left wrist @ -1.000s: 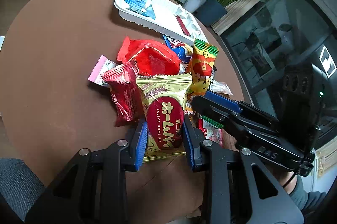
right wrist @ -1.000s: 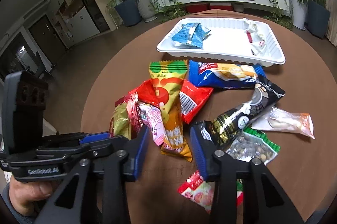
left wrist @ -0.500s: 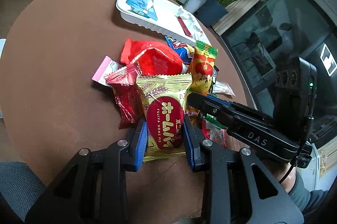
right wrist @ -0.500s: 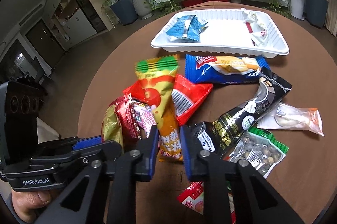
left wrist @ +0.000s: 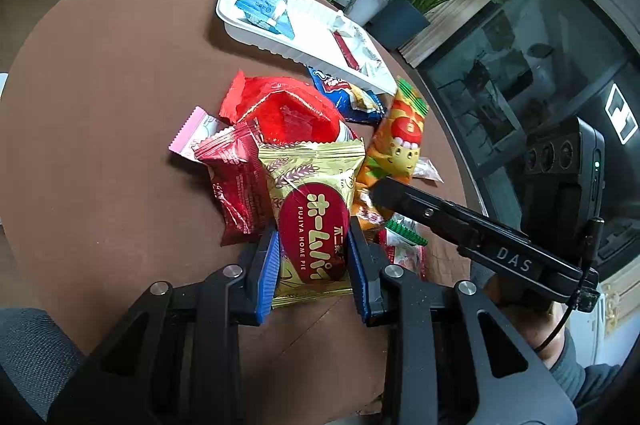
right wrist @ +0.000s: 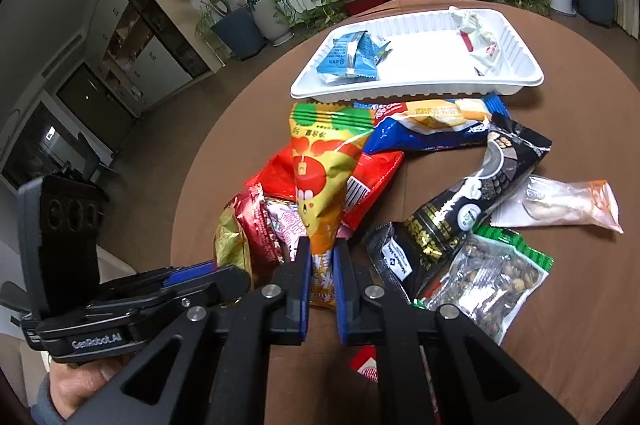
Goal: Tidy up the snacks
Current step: 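Close the left tool on the wafer packet while the right tool grips the candy stick, then lift both packets and carry them over the white tray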
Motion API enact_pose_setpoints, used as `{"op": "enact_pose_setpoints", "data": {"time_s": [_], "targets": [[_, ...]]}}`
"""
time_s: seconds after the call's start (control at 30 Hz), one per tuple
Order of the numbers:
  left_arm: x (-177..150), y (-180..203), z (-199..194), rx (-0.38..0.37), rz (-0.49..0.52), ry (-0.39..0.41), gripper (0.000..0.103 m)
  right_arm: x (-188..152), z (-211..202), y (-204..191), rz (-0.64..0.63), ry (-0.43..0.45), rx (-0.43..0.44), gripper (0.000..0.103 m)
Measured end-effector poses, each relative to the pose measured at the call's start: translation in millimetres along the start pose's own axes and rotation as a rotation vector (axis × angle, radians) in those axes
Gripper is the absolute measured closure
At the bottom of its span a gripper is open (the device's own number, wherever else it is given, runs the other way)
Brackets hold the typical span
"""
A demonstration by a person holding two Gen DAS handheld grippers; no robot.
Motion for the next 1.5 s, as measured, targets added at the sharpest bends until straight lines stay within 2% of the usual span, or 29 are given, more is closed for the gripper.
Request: {"op": "enact_pose_setpoints", "data": {"time_s": [0.37,0.53,0.73,0.9,1.07,1.23,1.37,1.5], "targets": [[10,1,-6,-0.031,-0.025,0.011,0.074,3,-27,21,0.098,0.009,0.037,0.092],[24,-7,-14,-0.032,-0.042,0.033,0.074,12,-39,36,0.132,0.030,0.034,0.092],[60,-25,-31,-0.021,-0.057,0.081,0.074,38,-61,78,0.200,0.089,-0.006,0.092],[108,-33,-33,0.011,-0.011,0.113,0.074,81,-86,131,0.249,0.164,-0.081,0.092],[169,-24,-11,0.018,0.059,0.106,0.074,131,-96,159,0.224,0.200,-0.137,0.092],[215,7,33,0.037,0.178,0.041,0.074,189,-75,151,0.155,0.186,-0.126,0.092],[235,29,72,0.054,0.242,-0.015,0.074,216,-31,134,0.094,0.097,-0.103,0.092],[239,43,123,0.095,0.287,-0.091,0.074,220,22,125,0.047,-0.015,-0.098,0.092]]}}
Point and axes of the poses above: each gripper's, at about its wrist camera, not at the fingertips, and z roughly the way its jaws point, y to its right, x to its top, the point moved 10 cm from there along z, roughly the way its jaws point, and after that the axes turned 10 degrees about y, right-handed, at the moved point
